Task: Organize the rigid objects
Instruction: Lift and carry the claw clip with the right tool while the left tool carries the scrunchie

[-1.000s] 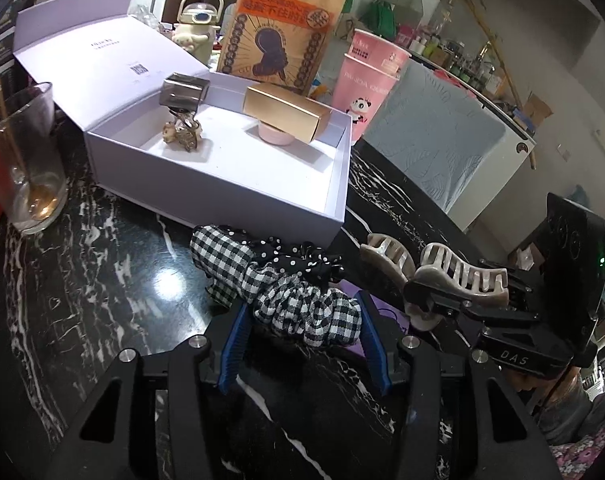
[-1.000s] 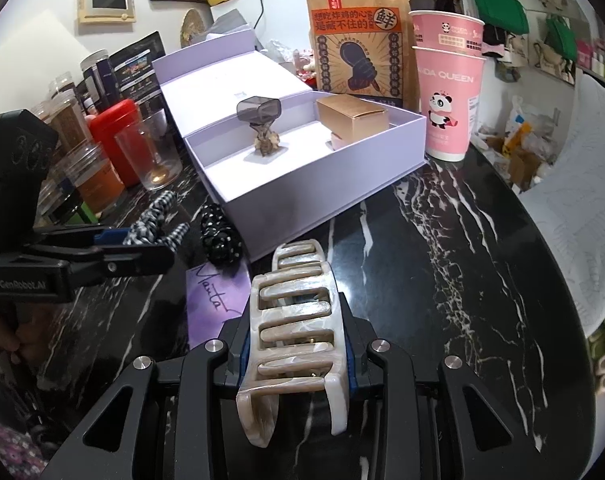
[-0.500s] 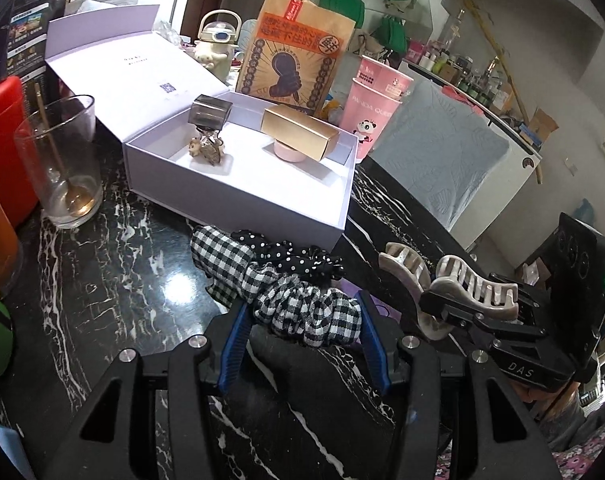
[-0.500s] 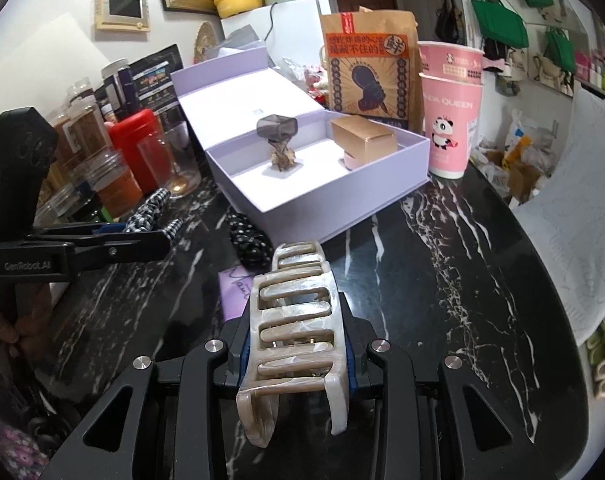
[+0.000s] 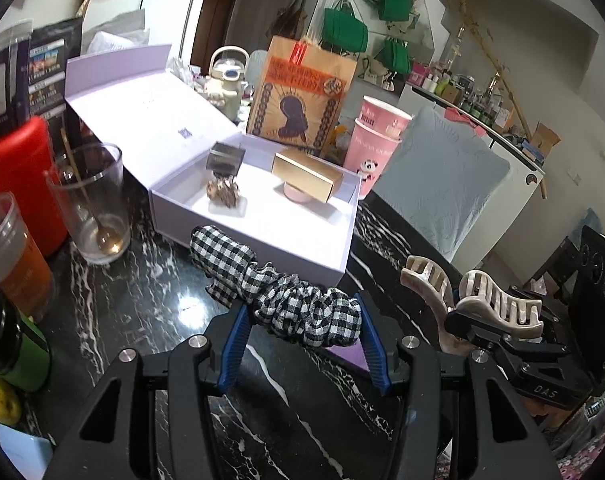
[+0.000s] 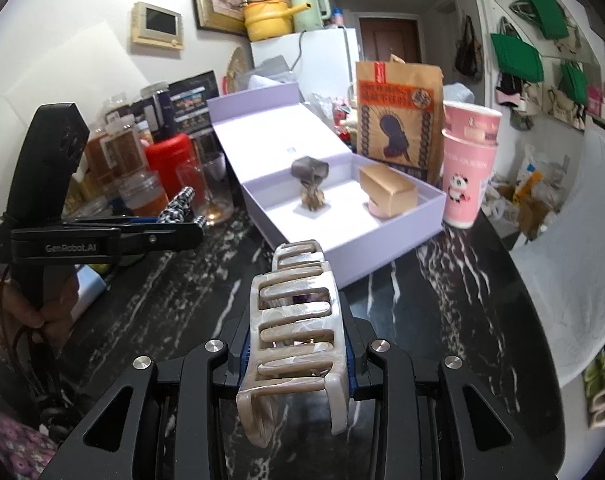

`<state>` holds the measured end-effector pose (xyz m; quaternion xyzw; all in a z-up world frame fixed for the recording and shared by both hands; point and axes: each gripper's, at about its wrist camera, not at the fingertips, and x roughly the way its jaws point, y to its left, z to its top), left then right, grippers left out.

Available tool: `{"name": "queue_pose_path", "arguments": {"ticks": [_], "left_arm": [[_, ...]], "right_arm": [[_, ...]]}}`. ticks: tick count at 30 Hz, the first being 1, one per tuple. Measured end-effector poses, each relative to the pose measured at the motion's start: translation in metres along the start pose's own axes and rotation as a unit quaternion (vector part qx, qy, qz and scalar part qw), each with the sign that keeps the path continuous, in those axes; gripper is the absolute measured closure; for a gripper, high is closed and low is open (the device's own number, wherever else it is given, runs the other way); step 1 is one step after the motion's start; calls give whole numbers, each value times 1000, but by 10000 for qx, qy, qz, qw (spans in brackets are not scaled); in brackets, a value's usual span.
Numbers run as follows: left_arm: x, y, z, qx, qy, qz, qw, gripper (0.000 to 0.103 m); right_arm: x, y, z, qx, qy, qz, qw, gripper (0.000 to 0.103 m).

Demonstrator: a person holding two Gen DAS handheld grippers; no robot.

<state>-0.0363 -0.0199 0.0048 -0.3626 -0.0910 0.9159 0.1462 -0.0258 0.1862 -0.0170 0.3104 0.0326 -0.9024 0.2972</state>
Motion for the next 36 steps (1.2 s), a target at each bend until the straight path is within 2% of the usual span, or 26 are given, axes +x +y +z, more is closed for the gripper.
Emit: {"name": "queue_pose_path", "arguments": {"ticks": [4, 9, 22, 36], "left_arm": [[-5, -2, 10, 18, -93, 38, 9999, 53], [-6, -1, 25, -13, -166, 56, 9998, 53], [6, -9, 67, 207, -263, 137, 9993, 53], [53, -15, 96, 580, 35, 93, 9983, 53]], "right_arm": [[-5, 5, 11, -122, 12, -172, 9998, 70], [-9, 0, 25, -3, 6, -29, 10000, 70], [3, -18, 72, -195, -169, -107, 9996, 70], [40, -41, 102, -215, -219, -6, 9995, 70]]}}
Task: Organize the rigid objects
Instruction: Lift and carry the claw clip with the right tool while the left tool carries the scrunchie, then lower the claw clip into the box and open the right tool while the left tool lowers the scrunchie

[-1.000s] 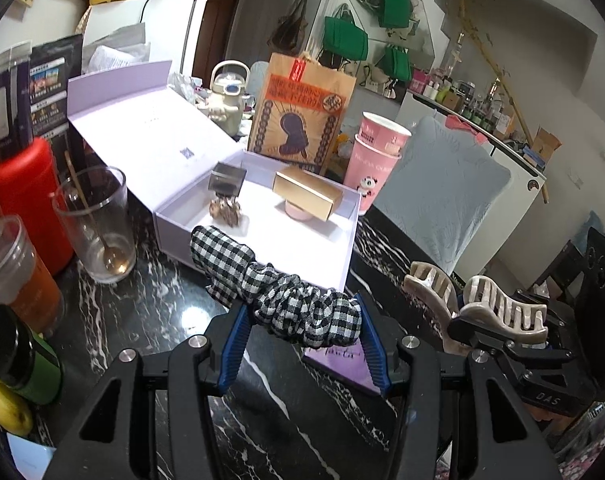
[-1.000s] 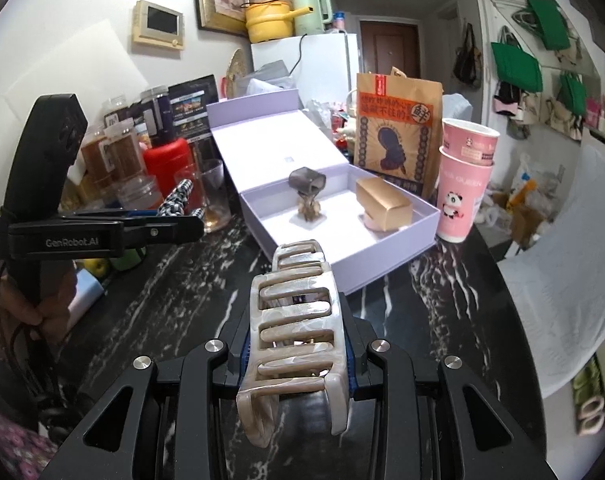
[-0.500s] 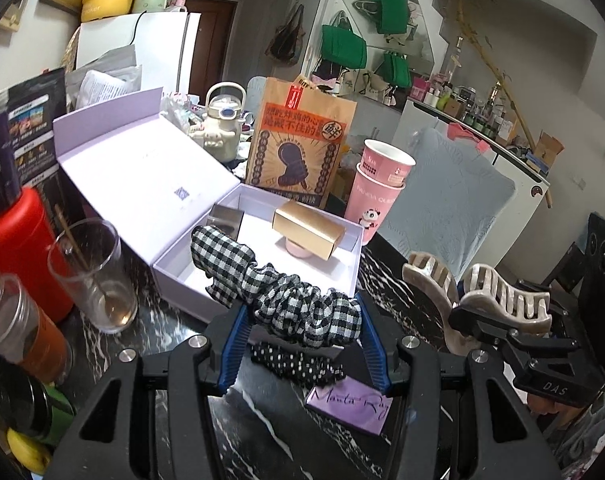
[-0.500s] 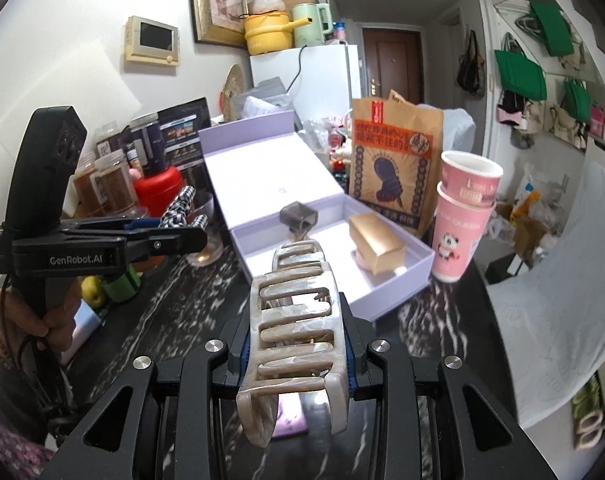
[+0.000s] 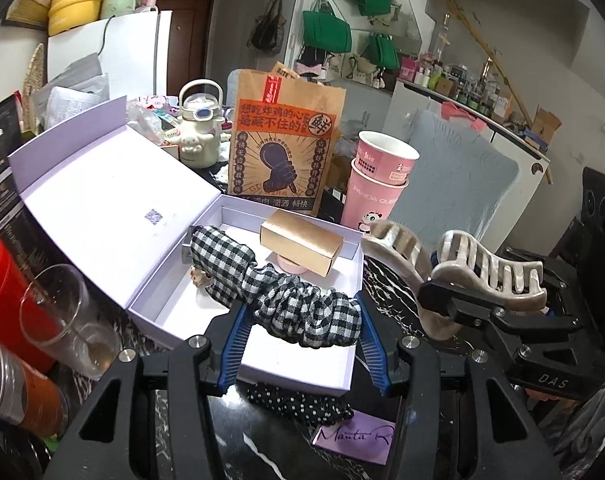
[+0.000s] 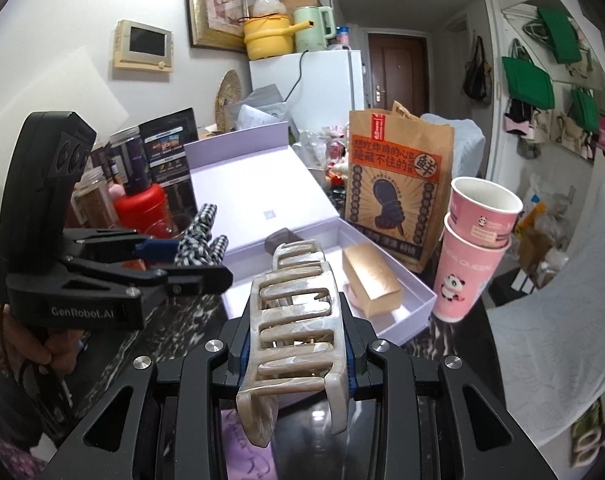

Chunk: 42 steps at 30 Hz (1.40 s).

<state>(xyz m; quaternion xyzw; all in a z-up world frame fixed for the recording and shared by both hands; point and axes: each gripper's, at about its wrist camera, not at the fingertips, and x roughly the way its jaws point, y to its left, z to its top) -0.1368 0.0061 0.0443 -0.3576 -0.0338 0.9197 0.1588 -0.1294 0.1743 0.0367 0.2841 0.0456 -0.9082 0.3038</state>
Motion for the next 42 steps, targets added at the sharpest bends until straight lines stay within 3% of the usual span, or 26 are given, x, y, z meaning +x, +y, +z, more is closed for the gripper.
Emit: {"name": "queue_pose_path", "arguments": {"ticks": [15, 42], "left_arm": [[48, 19, 13, 218, 428, 129, 9988, 53], [103, 35, -8, 392, 1146, 211, 9924, 53]], "right_arm": [[48, -17, 7, -29, 149, -32, 9999, 70], [109, -22, -10, -179, 737, -31, 9971, 70]]}}
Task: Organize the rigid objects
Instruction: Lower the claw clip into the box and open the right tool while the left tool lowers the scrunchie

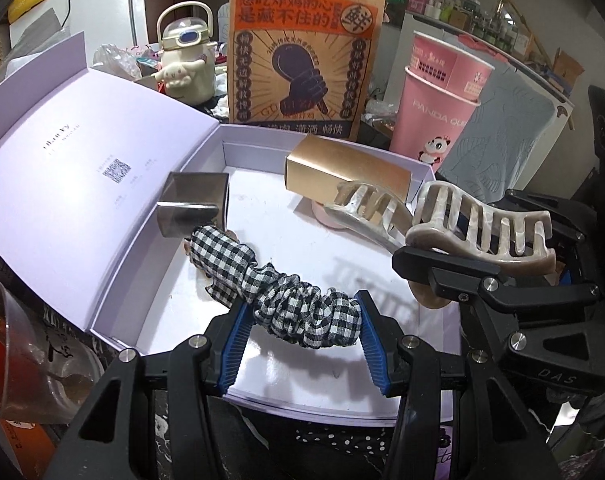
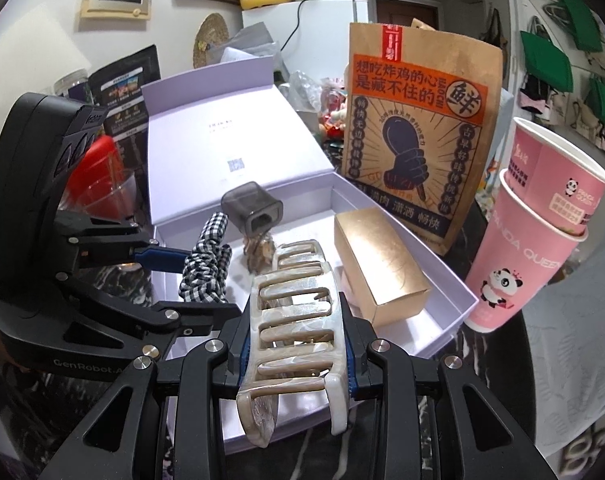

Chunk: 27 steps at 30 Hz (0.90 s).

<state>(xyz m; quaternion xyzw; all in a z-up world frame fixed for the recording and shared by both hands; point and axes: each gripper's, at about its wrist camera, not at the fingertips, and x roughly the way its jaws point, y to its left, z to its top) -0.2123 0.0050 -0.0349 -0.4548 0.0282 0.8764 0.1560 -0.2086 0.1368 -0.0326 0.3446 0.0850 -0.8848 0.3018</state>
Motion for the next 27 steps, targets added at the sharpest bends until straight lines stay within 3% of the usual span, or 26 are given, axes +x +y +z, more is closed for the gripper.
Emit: {"name": "queue_pose_path", "arguments": {"ticks": [14, 21, 27], "left_arm": [[18, 9, -6, -154, 362, 48, 9992, 53], [18, 14, -8, -271, 333, 149, 9990, 53], [17, 16, -7, -310, 346, 269, 9986, 53]], "right_arm": [[22, 3, 1, -50, 353, 99, 9993, 70], [29, 3, 0, -32, 457, 132, 9989, 70], [24, 2, 1, -56, 349, 70, 9993, 56]]}}
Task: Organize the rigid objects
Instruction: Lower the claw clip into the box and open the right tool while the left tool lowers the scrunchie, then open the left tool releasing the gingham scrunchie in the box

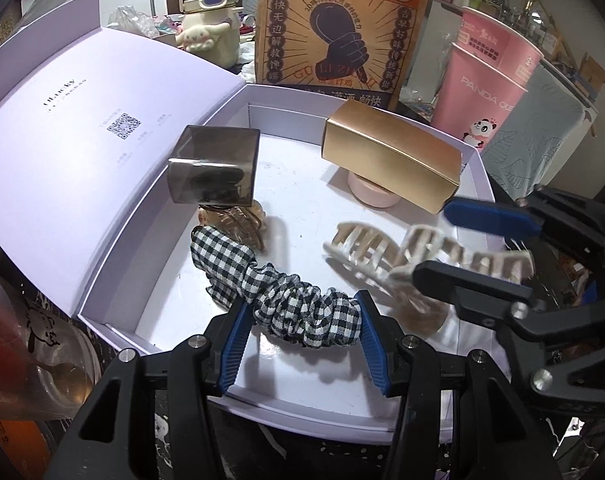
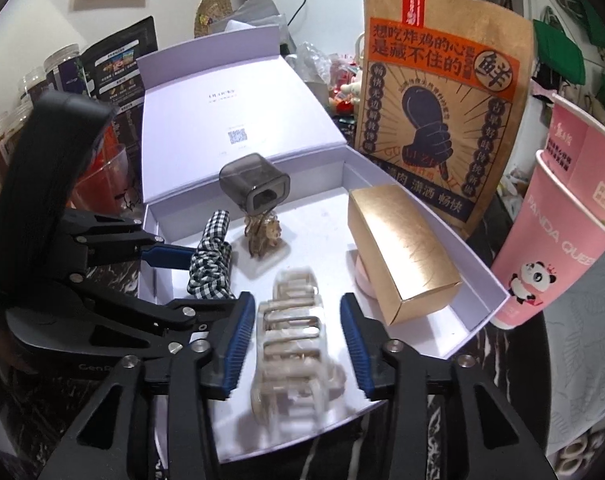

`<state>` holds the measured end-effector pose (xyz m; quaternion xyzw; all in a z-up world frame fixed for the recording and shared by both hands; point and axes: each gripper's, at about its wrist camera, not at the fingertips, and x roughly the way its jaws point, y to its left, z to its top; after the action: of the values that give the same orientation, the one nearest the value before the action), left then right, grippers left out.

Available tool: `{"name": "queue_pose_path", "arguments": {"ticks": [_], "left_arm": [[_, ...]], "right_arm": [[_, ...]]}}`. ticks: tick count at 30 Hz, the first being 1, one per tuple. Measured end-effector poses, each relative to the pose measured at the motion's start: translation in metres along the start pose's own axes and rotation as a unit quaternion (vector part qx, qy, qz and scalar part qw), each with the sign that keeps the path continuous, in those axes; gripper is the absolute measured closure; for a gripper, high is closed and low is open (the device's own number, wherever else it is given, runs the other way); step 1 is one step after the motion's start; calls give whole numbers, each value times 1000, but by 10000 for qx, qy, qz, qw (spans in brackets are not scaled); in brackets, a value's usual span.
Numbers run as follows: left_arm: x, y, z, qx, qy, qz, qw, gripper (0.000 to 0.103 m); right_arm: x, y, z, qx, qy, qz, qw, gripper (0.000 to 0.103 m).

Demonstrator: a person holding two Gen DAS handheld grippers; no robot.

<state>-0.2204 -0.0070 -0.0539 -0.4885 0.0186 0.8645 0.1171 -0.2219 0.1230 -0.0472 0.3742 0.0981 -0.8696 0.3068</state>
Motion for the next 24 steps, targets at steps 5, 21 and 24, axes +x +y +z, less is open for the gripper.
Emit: {"name": "queue_pose_path", "arguments": {"ticks": [5, 21, 24], "left_arm": [[-5, -3, -1, 38, -55, 76, 9999, 53], [-17, -11, -2, 33, 96, 149, 9998, 47], [-24, -11, -2, 23, 3, 126, 9999, 47]], "right_arm": [[-6, -1, 1, -4, -45, -142, 9999, 55], [-43, -15, -4, 266, -290, -382, 9985, 51], [-50, -17, -4, 315, -358, -413, 9980, 51]]}}
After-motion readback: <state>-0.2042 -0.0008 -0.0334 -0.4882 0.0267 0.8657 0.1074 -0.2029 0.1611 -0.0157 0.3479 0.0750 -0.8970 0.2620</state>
